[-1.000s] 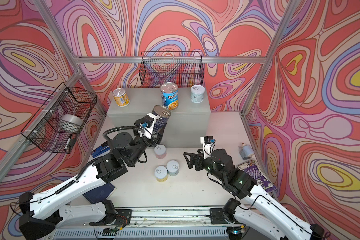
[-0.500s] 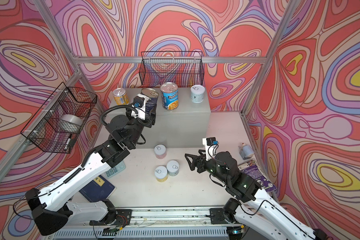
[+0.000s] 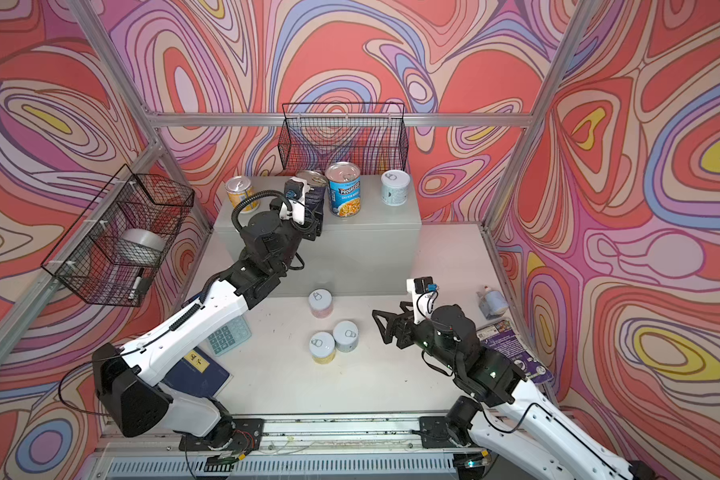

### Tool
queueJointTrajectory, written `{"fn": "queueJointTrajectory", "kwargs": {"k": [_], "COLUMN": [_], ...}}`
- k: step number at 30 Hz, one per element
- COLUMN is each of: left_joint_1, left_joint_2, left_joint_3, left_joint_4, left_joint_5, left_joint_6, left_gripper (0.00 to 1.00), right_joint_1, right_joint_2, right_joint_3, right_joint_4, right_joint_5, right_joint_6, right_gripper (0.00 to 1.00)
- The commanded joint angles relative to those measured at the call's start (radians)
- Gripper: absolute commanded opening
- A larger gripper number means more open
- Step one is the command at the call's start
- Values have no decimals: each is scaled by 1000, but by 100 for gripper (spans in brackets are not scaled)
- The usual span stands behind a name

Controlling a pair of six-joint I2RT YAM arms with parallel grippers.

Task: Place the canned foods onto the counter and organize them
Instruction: 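Raise the tomato can with the left gripper onto the cabinet top beside the blue can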

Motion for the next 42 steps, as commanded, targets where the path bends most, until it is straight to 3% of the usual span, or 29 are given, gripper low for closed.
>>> {"fn": "queueJointTrajectory", "kwargs": {"k": [1,19,29,42], "left_joint_1": [2,14,39,73], "left_joint_2": [-11,-23,-28,32], "left_joint_3": [40,-192,-249,-208], "left_joint_4": [200,554,558,503], "left_joint_5": [2,9,-10,15], "left_joint_6": [-3,4,-67,-141], "left_gripper": [21,23,24,30], "right_joint_1": [-2,-2,-2,-2], "right_joint_2": [-15,-13,-16,-26], "right_joint_3": [9,12,18,9], "right_joint_4": [-26,-57,-63,-66], "right_joint_5": [23,43,41,54], "right_joint_6": [-22,-34,-14,0], "right_gripper": [91,91,91,91]}}
